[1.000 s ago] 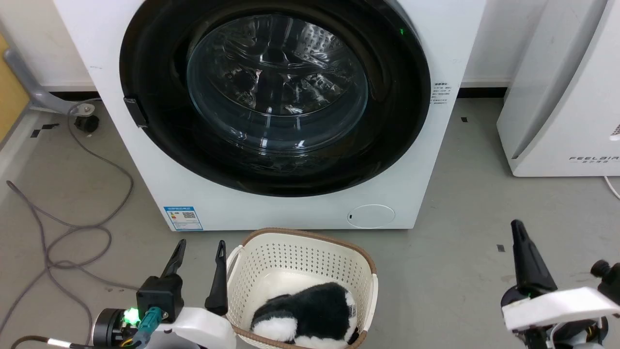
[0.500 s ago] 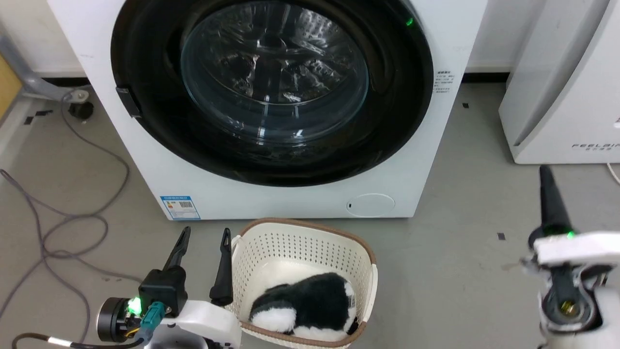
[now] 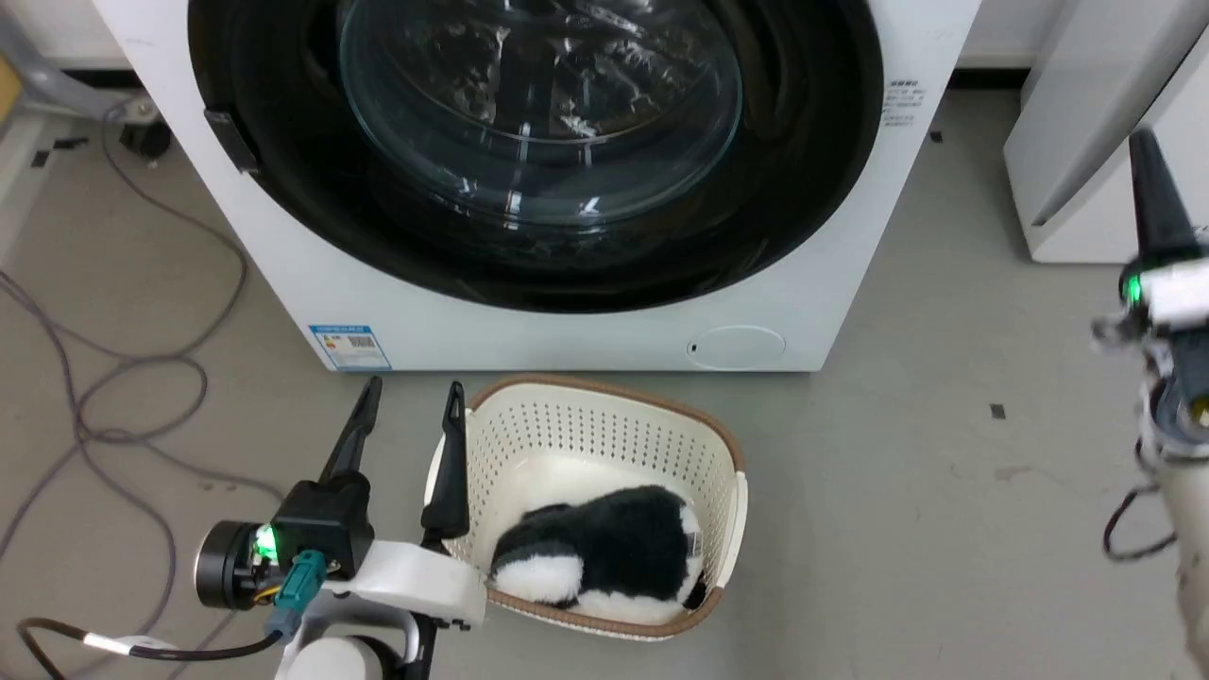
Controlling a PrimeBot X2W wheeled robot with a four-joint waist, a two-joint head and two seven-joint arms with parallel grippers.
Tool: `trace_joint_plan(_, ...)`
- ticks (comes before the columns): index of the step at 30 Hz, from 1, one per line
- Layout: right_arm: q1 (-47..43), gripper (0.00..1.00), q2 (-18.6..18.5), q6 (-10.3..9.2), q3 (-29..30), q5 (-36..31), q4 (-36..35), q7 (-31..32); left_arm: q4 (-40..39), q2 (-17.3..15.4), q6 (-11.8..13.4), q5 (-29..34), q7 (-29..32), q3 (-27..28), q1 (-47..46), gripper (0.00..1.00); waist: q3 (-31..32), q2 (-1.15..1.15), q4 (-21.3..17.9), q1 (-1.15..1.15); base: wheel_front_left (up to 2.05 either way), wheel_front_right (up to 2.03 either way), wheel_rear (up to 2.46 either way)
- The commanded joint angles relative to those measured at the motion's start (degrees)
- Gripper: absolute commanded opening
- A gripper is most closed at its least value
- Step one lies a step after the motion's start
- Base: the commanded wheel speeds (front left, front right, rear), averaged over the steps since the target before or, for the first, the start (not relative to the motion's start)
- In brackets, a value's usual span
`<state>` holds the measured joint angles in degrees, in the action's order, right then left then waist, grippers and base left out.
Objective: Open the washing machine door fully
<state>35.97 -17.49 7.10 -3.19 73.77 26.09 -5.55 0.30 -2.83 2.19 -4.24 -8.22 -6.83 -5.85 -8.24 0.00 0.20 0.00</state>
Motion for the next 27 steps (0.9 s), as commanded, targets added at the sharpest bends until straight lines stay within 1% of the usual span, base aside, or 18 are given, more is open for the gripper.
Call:
trace_joint_plan(1,3.39,0.0,-1.37,0.24,-1.48,2.83,1.84,0.88,-0.38,-0.04,0.44,-0.37,-0.76,-0.36,-1.1,1.0,-0.86,0.0,0.24,0.0,0.0,0.0,0.0)
trace_joint_plan(8,15.67,0.0,-5.7,0.26,-9.49,10.56,9.63,7.22,-1.16,-0.04,0.77,-0.47,-1.59,-1.01,-2.99,1.0,-3.47,0.0,0.95,0.0,0.0,0.0,0.0)
trace_joint_plan(12,23.59,0.0,-7.13,0.27,-14.81,14.15,15.35,10.89,-1.58,-0.04,0.95,-0.5,-2.07,-1.44,-3.97,1.0,-5.21,0.0,1.3,0.0,0.0,0.0,0.0)
trace_joint_plan(20,39.85,0.0,-7.62,0.29,-24.95,19.58,26.02,20.73,-2.6,-0.04,1.45,-0.86,-3.03,-2.41,-6.27,1.0,-9.58,0.0,1.74,0.0,0.0,0.0,0.0)
trace_joint_plan(27,50.2,0.0,-6.4,0.32,-32.76,23.23,32.43,28.5,-2.93,-0.04,1.69,-1.04,-3.87,-3.3,-8.68,1.0,-13.08,0.0,2.08,0.0,0.0,0.0,0.0)
